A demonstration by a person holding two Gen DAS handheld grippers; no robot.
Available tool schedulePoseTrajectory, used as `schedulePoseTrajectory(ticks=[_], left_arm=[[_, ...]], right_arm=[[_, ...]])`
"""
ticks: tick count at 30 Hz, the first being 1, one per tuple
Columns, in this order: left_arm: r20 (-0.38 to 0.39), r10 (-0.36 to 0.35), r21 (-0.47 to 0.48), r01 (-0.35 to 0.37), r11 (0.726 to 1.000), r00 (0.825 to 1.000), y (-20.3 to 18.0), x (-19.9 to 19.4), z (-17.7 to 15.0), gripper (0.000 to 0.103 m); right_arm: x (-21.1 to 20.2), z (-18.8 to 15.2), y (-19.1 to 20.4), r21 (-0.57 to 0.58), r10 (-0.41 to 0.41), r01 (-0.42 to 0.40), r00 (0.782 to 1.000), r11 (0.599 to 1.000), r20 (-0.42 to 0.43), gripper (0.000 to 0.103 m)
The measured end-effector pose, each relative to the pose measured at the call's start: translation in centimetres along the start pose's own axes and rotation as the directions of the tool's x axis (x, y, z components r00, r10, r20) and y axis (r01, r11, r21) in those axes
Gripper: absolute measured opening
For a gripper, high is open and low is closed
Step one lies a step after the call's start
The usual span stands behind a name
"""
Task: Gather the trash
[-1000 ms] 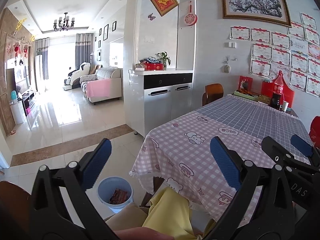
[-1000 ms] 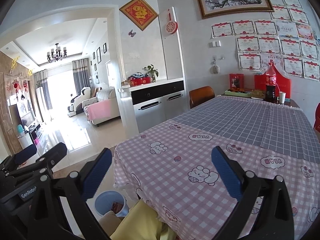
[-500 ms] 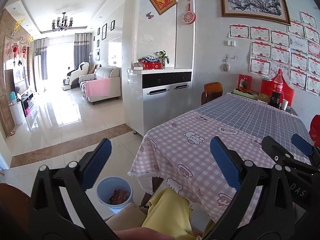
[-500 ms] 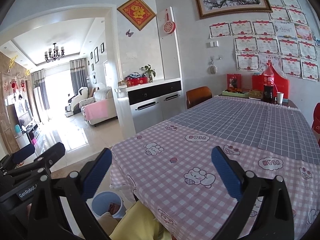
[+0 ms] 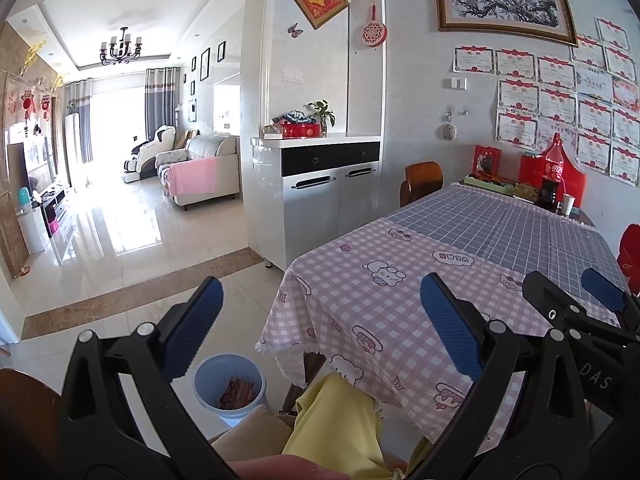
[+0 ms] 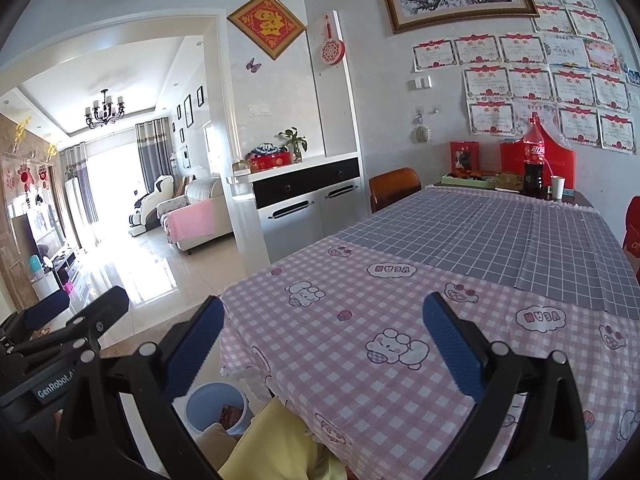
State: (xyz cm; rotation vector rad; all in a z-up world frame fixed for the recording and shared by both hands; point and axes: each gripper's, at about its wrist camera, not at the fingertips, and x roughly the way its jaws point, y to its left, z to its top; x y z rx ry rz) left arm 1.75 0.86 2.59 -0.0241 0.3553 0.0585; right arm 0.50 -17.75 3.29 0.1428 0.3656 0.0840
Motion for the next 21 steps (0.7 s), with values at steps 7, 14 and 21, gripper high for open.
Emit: schedulePoseTrajectory(ticks=[7, 14, 21], left_arm=[[-0.004, 0.008, 0.001, -0.008, 1.0, 1.0, -0.05, 0.08, 0.0, 0.097], [-0.001, 0.01, -0.003, -0.01, 1.0, 1.0, 0.0, -0.02, -0.07, 0.097], [-0.001, 0.009, -0.005, -0.009, 1.0, 1.0, 0.05, -0.06, -0.05, 0.097]], right_arm=[[0.08, -0.11, 0.11, -0.004, 0.003, -0.003, 1.0, 1.0, -0.001, 0.098], [0.18, -0.12, 0.13, -0.005, 0.002, -0.002, 1.0, 1.0, 0.0, 0.098], [0.17, -0.11, 0.15, -0.007, 0.003, -0.003, 1.0, 1.0, -0.001, 0.098]])
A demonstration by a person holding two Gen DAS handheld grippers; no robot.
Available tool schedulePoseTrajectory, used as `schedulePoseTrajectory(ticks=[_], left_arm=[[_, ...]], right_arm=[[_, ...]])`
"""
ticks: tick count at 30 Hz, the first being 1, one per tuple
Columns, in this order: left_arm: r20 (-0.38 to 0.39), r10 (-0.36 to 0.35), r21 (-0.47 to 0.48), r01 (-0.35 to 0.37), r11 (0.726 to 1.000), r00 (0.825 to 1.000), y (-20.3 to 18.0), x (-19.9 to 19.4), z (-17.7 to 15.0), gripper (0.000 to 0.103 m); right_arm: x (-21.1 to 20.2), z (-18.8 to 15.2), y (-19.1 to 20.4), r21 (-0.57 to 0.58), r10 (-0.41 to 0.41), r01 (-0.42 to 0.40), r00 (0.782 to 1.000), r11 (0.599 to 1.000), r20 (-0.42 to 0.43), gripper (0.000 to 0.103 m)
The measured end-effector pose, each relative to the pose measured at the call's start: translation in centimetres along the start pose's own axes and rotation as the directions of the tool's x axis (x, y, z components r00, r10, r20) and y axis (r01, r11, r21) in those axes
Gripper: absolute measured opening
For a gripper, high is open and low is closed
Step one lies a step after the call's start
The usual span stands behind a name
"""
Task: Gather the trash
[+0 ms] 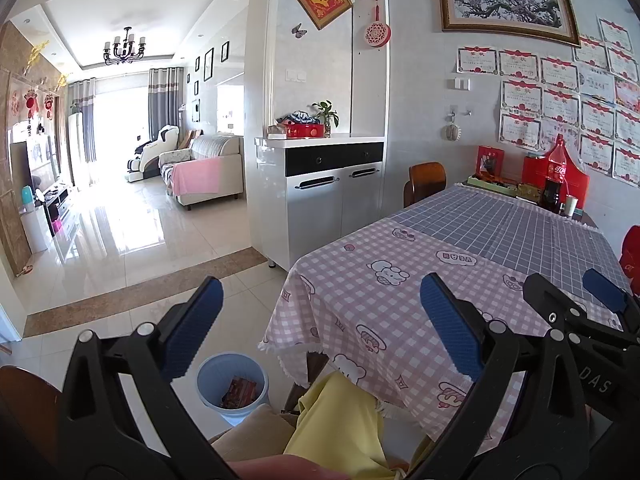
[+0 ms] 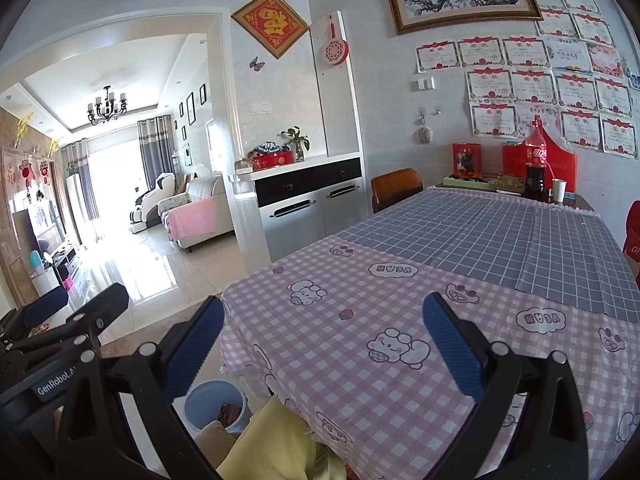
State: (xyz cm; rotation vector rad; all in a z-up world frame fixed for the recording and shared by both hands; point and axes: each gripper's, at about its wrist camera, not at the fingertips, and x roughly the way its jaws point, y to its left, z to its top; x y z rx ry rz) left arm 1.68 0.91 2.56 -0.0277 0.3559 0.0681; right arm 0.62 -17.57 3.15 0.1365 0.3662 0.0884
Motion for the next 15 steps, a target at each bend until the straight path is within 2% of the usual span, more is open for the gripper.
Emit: schedulePoseTrajectory(ticks=[15], left_arm=[[-0.002, 0.002, 0.002, -0.002, 1.0, 1.0, -0.09, -0.01, 0.04, 0.097]], right_arm=[[0.32, 0.0, -0.48, 0.006, 0.001, -0.001, 1.0, 1.0, -0.011, 0.098]])
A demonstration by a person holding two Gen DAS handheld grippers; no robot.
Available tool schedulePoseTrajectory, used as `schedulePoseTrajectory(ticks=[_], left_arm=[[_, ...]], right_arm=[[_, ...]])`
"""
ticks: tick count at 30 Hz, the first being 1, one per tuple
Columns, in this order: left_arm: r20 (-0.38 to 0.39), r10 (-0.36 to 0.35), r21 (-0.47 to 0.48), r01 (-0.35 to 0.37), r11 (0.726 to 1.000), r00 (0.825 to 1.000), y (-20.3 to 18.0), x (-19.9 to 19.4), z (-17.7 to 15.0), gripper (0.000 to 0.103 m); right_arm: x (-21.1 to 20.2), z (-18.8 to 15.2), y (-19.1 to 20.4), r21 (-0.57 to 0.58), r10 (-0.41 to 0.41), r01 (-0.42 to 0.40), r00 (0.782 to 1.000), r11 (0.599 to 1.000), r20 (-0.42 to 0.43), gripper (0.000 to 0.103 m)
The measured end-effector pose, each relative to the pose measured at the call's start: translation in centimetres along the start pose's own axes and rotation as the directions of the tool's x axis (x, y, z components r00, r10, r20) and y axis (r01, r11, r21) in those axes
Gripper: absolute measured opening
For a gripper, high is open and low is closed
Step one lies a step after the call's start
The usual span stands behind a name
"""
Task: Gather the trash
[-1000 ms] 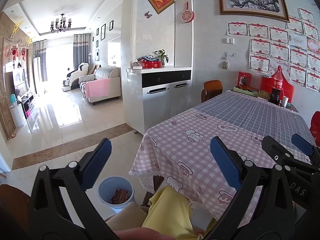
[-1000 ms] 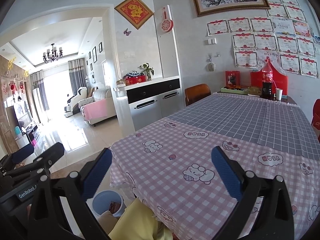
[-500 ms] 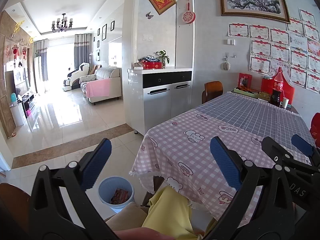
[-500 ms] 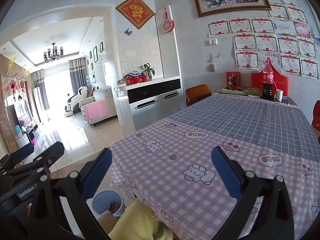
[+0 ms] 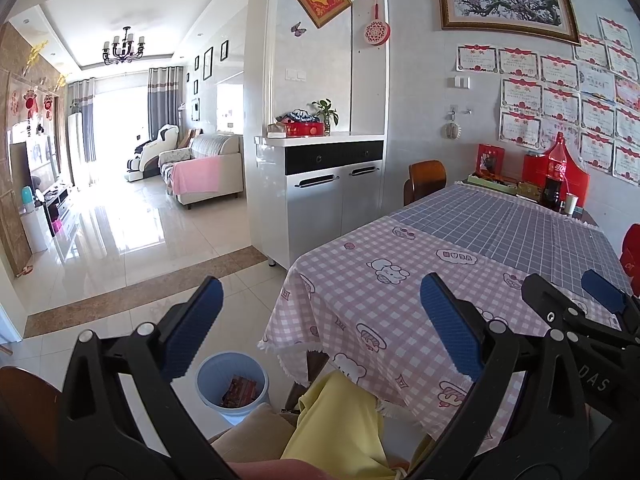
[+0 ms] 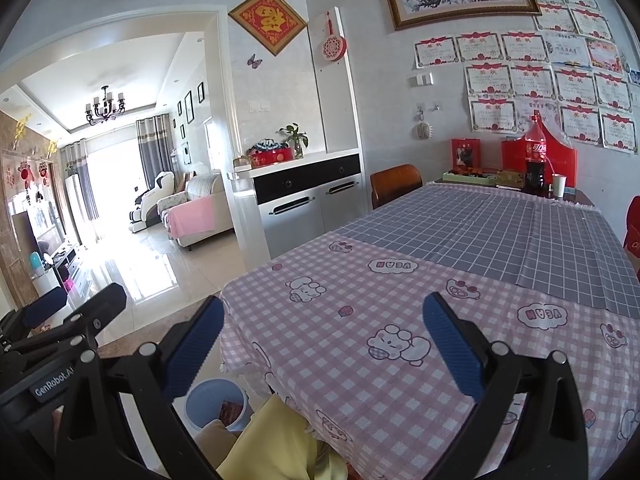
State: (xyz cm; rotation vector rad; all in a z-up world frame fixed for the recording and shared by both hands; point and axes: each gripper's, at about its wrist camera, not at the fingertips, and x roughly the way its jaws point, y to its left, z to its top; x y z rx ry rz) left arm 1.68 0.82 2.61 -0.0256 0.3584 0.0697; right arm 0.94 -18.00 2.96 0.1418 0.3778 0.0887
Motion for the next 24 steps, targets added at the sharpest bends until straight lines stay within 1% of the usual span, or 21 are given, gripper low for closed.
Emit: schedulePoseTrajectory(ticks=[17, 22, 24], left_arm=[[-0.01, -0.002, 0.003, 0.002, 1.0, 1.0, 0.1, 0.4, -0.4, 0.097], [-0.027, -0.005, 0.005, 0.005, 1.0, 1.0, 0.1, 0.9, -0.4, 0.097], [-0.051, -0.003, 0.013, 0.003, 1.0, 0.999, 0.2, 1.5, -0.5, 0.097]], right_arm=[[0.6, -0.3, -0.5, 0.004, 0.0, 0.0, 1.0, 1.0, -0.015, 0.098], [1.1, -0.4, -0.5, 0.005, -0.003, 0.003, 1.0, 1.0, -0.025, 0.098], [1.8, -0.4, -0.6, 0.014, 0.004, -0.004, 0.999, 1.0, -0.044, 0.098]])
